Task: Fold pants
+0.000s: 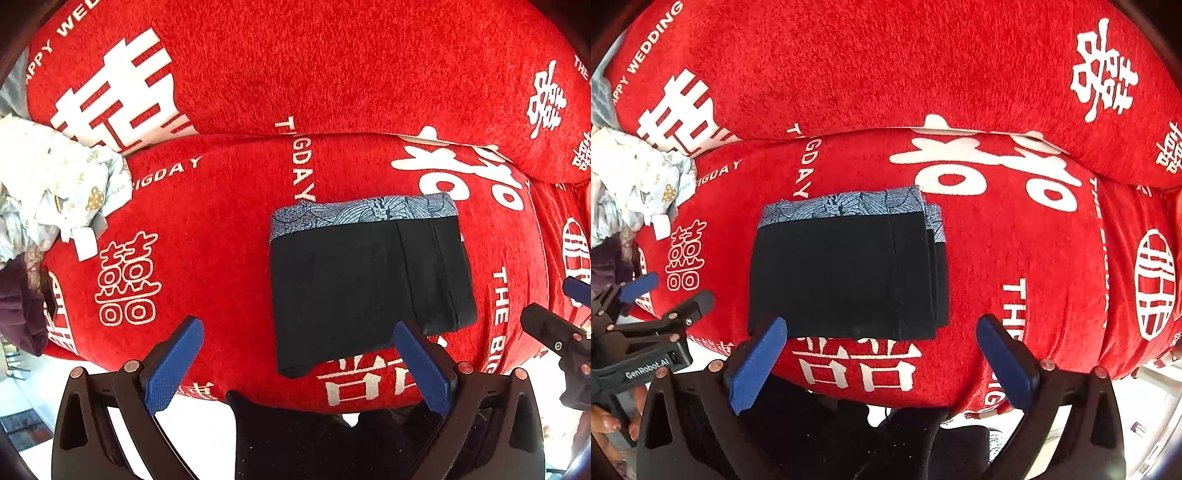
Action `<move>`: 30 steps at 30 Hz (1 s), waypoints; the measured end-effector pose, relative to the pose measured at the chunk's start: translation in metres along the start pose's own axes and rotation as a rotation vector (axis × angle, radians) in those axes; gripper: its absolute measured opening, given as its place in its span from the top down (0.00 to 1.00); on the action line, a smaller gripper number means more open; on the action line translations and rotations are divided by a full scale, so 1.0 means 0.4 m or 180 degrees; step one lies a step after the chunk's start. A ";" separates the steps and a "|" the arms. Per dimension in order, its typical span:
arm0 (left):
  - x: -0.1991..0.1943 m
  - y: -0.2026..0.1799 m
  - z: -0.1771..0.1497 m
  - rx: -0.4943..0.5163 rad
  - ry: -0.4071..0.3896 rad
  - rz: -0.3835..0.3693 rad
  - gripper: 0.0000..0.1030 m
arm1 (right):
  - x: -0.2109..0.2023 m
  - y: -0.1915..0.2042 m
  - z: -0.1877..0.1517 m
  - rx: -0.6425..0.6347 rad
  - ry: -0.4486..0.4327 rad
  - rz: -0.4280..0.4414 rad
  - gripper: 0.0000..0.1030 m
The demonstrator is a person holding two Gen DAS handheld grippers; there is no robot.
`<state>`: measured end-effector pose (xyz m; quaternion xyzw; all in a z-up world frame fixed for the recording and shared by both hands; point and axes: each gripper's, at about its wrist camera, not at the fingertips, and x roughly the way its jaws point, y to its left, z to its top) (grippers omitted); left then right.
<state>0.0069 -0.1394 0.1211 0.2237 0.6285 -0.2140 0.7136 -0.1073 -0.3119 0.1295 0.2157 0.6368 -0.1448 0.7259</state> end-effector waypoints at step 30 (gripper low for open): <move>-0.016 -0.016 -0.012 0.0081 0.0032 0.0001 0.00 | 0.004 0.020 -0.016 -0.0021 0.0061 -0.0106 0.01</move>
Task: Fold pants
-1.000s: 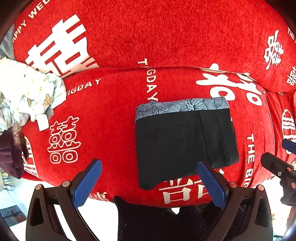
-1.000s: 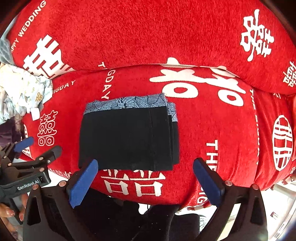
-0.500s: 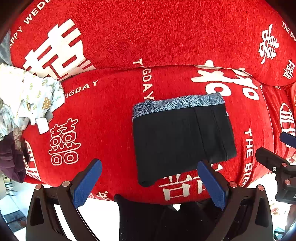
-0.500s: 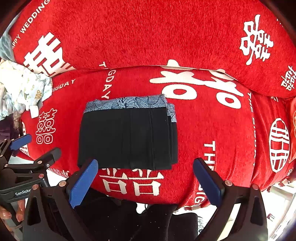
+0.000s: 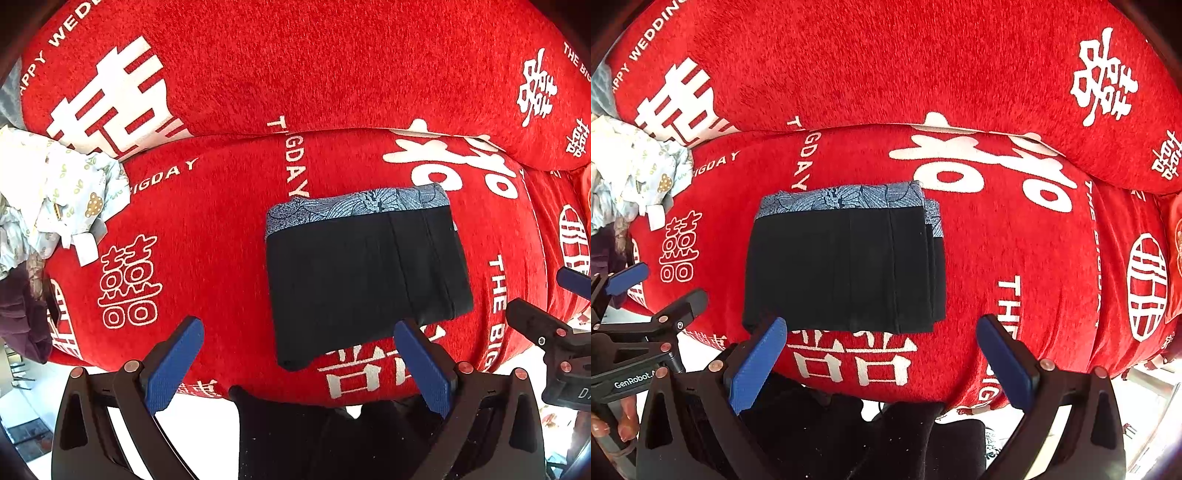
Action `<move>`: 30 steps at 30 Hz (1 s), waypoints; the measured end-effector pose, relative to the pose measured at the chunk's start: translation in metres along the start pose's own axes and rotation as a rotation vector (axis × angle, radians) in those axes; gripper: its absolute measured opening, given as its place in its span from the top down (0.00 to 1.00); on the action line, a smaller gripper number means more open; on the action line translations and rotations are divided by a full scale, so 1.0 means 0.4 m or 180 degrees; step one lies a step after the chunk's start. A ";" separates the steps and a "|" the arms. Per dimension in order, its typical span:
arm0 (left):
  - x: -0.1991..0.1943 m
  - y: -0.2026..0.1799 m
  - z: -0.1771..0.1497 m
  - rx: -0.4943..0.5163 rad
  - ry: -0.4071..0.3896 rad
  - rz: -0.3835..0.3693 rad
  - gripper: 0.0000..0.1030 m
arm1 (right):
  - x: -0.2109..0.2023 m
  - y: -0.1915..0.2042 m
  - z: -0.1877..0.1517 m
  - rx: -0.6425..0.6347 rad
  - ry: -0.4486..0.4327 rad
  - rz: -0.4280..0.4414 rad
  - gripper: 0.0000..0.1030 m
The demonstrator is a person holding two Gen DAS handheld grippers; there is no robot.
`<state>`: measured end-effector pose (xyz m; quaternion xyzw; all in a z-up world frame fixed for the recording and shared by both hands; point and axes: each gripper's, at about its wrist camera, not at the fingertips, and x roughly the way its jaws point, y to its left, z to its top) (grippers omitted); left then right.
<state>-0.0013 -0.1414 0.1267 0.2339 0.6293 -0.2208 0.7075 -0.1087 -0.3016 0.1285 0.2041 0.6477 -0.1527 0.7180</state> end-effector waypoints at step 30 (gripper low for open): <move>0.013 -0.035 0.011 0.0213 0.0085 -0.0016 0.00 | 0.008 -0.004 -0.003 0.0087 0.0006 -0.0039 0.01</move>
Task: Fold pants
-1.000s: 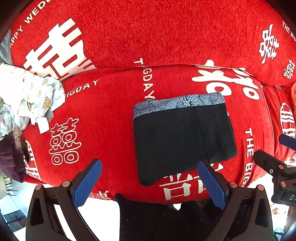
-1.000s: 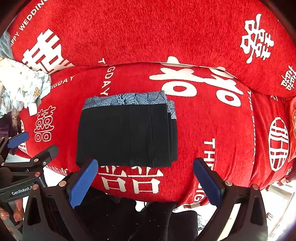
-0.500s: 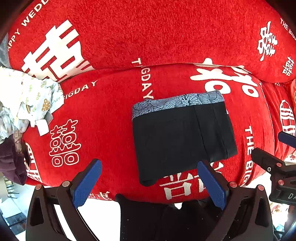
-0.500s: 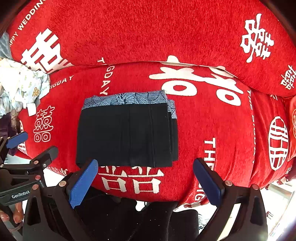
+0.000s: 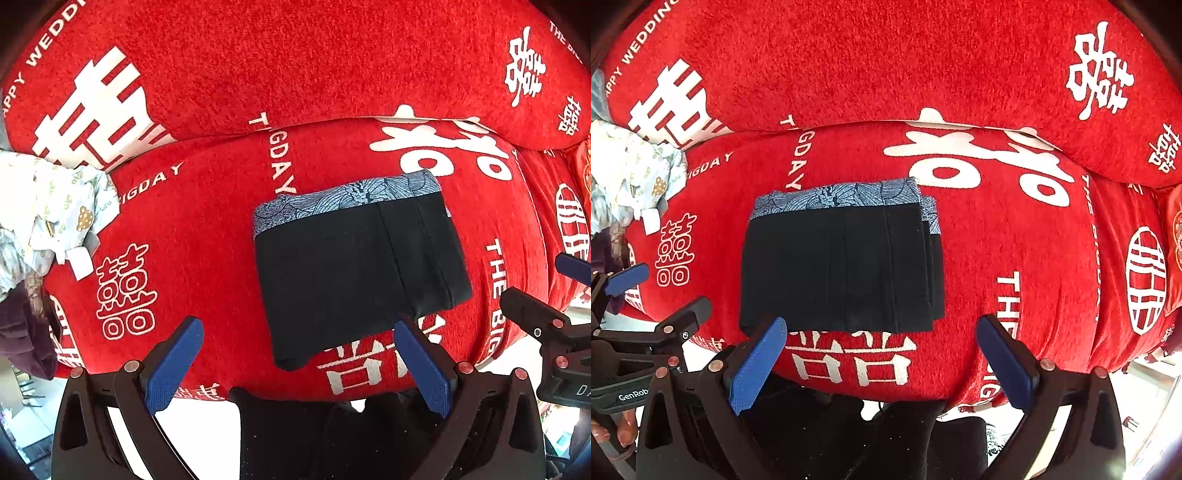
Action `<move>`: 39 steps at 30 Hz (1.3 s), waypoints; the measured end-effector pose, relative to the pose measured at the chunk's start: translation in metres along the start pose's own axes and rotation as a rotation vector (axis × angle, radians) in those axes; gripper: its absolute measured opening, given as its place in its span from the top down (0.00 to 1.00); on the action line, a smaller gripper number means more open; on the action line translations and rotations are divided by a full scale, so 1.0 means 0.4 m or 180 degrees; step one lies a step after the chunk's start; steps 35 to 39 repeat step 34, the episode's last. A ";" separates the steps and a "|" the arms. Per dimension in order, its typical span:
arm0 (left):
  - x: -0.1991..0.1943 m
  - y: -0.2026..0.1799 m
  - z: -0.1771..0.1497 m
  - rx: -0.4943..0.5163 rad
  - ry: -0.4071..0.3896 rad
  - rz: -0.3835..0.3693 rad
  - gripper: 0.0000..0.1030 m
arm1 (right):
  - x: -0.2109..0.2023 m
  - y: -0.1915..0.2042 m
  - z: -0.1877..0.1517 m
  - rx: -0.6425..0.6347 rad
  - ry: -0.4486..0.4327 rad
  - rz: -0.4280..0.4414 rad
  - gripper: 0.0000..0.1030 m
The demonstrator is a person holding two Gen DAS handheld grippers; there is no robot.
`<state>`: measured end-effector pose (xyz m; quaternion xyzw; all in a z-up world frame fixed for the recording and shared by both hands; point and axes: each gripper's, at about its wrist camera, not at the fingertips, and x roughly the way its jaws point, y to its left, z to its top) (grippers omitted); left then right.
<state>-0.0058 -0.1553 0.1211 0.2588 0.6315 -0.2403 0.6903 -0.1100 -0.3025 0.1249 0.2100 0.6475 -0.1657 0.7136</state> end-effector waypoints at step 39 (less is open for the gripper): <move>-0.001 0.009 -0.015 -0.0097 -0.0007 -0.0081 0.00 | 0.001 0.005 -0.010 0.0003 0.0011 0.0008 0.01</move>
